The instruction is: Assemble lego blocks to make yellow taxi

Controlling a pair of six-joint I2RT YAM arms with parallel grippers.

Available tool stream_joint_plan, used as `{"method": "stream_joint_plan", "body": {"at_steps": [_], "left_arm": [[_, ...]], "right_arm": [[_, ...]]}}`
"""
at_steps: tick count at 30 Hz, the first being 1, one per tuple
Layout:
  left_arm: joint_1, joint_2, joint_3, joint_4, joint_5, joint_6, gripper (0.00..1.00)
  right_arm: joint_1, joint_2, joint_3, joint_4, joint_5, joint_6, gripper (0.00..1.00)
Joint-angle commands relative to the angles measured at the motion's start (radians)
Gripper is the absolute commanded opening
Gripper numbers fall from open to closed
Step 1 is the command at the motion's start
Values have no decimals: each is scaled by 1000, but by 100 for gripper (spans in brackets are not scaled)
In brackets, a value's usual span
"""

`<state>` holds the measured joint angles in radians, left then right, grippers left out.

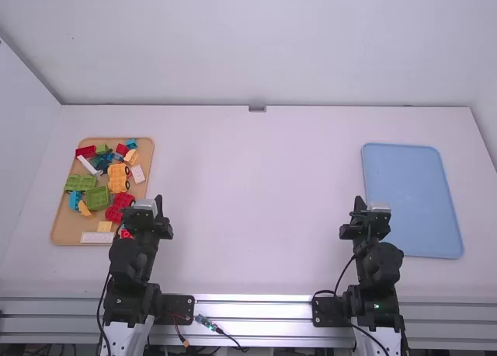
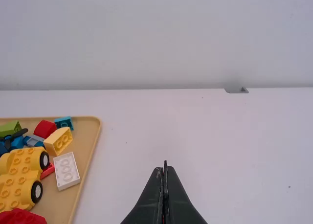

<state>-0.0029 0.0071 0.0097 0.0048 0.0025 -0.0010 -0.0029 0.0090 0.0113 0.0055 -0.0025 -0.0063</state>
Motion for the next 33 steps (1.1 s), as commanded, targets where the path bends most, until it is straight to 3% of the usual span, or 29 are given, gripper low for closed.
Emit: {"method": "stream_joint_plan", "body": {"at_steps": [1, 12, 33], "left_arm": [[0, 0, 0, 0, 0, 0, 0], [-1, 23, 18, -1, 4, -1, 4], [-13, 261, 197, -8, 20, -14, 36]], "right_arm": [[0, 0, 0, 0, 2, 3, 0], [1, 29, 23, -4, -5, 3, 4], [9, 381, 303, -88, -56, 11, 36]]}}
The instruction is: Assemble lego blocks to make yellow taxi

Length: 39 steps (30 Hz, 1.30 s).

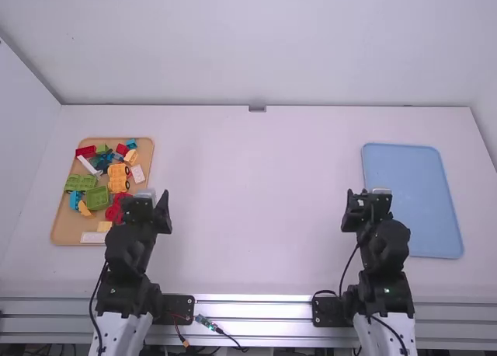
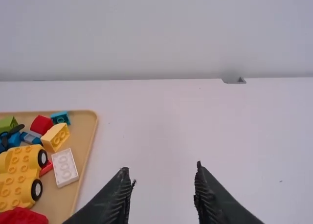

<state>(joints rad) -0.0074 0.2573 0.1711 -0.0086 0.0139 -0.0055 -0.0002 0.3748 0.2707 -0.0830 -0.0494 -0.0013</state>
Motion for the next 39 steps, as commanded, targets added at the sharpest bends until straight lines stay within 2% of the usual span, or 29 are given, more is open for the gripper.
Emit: {"method": "stream_joint_plan", "body": {"at_steps": [1, 7, 19, 22, 26, 28, 30, 39], "left_arm": [[-10, 48, 70, -14, -10, -12, 40], [-14, 195, 210, -103, -65, -10, 51], [-3, 604, 574, -312, -150, 41, 74], [62, 695, 665, -363, -138, 19, 79], [190, 805, 761, -397, 46, 74, 85], [248, 854, 797, -409, 83, 73, 88], [317, 927, 842, -422, 93, 87, 91], [465, 1233, 1034, -514, 147, 228, 97]], "right_arm": [[7, 55, 76, -10, -15, 7, 40], [9, 170, 167, -35, -32, 10, 51], [15, 414, 362, -50, -70, 23, 74], [16, 472, 407, -49, -78, 25, 79], [17, 539, 461, -45, -88, 26, 86], [18, 564, 480, -43, -92, 23, 88], [18, 595, 505, -41, -96, 24, 91], [20, 666, 561, -42, -104, 19, 98]]}}
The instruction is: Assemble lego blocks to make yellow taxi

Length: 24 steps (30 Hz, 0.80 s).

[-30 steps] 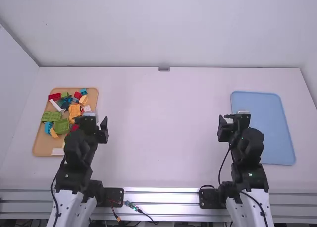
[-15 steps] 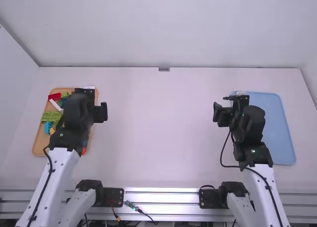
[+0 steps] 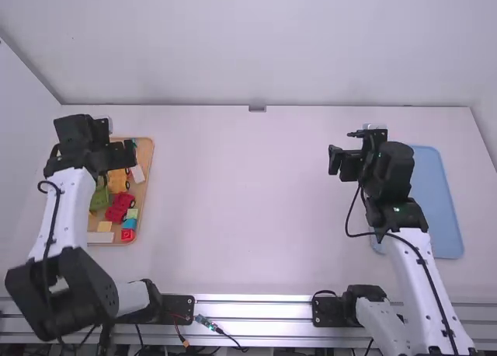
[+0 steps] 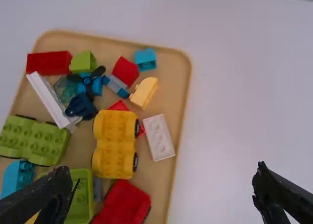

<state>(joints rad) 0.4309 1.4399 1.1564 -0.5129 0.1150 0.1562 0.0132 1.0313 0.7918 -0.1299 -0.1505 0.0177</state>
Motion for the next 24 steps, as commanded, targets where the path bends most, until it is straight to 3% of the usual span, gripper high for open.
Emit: {"method": "stream_joint_plan", "body": {"at_steps": [1, 9, 24], "left_arm": [[49, 114, 97, -42, 57, 85, 98], [118, 374, 291, -171, 49, 164, 100], [118, 435, 161, 39, 0, 233, 100]], "right_arm": [[7, 16, 45, 5, -4, 1, 98], [8, 27, 54, 3, -10, -22, 99], [9, 27, 54, 18, -10, -25, 99]]}}
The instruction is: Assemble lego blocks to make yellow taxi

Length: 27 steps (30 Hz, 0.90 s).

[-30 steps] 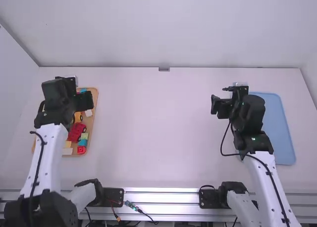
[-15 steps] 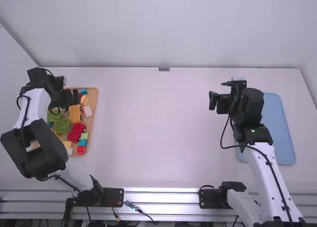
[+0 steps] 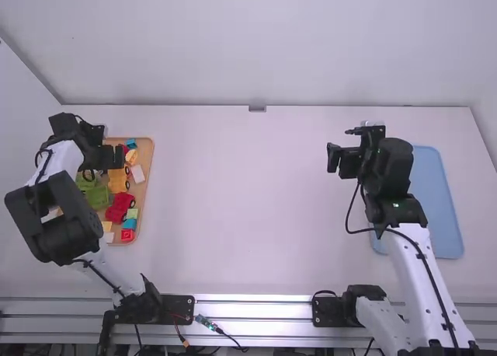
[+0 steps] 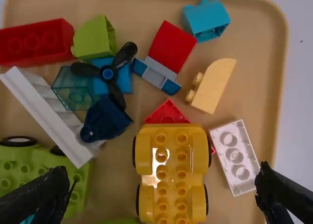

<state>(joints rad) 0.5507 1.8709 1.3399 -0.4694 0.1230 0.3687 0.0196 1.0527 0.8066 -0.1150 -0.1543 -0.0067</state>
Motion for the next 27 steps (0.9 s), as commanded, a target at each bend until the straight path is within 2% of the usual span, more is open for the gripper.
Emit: {"method": "stream_joint_plan", "body": {"at_steps": [1, 9, 17, 27], "left_arm": [[-3, 5, -47, 22, -7, 14, 100], [-1, 25, -131, 172, 1, -30, 100], [0, 71, -135, 205, 27, -51, 98], [-3, 132, -135, 241, 45, -81, 95]], "right_arm": [[6, 6, 39, 4, -6, -1, 99], [42, 6, 39, 6, -2, -27, 99], [18, 6, 39, 5, -4, -24, 99], [34, 6, 39, 3, -2, -27, 99]]}}
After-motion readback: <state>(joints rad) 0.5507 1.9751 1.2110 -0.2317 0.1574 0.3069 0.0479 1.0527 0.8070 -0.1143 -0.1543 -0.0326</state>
